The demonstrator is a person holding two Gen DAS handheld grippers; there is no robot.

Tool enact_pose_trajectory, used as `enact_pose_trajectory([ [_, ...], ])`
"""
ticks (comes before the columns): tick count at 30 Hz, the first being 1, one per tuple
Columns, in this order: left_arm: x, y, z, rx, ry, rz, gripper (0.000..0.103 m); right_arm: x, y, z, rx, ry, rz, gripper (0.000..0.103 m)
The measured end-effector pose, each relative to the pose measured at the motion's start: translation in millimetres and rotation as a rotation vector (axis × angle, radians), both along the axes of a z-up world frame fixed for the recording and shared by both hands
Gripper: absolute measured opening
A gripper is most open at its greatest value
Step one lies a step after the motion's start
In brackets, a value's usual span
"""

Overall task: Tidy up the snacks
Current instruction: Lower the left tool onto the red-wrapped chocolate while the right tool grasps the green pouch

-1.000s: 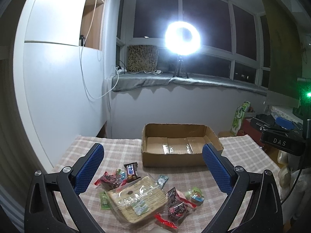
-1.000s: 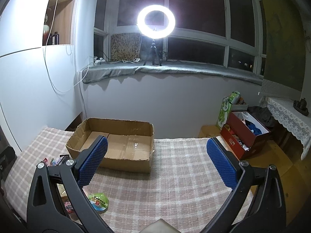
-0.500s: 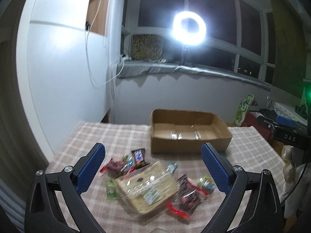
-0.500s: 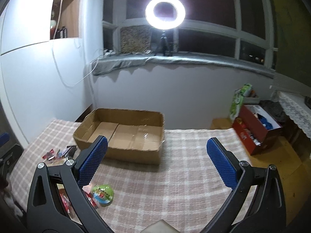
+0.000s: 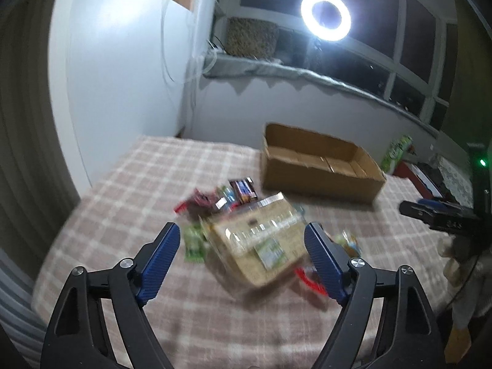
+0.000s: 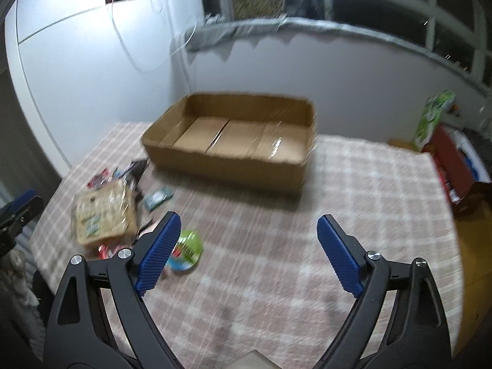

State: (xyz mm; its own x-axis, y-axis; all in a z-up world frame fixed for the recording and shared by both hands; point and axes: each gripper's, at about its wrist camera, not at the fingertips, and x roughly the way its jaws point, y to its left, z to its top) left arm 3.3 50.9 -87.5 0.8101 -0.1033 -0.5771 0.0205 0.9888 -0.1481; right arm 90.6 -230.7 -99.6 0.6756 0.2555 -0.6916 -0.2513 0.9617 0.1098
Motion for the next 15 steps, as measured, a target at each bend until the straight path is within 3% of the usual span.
enact_pose_trajectory([
  [5, 1.9, -19.6, -15.6, -0.039, 0.064, -0.090, 0.074, 3.3, 10.4, -18.2, 0.032, 0.087, 0.086, 0.085],
  [10, 9.1, -45.8, -20.6, -0.042, 0.099, -0.216, 0.069, 10.7, 20.5, -32.7, 0.060, 0.169, 0.154, 0.084],
  [15, 20.7, -66.8, -26.3, -0.004, 0.127, -0.320, 0.063, 14.4, 34.8, -41.1, 0.025, 0.198, 0.208, 0.075],
])
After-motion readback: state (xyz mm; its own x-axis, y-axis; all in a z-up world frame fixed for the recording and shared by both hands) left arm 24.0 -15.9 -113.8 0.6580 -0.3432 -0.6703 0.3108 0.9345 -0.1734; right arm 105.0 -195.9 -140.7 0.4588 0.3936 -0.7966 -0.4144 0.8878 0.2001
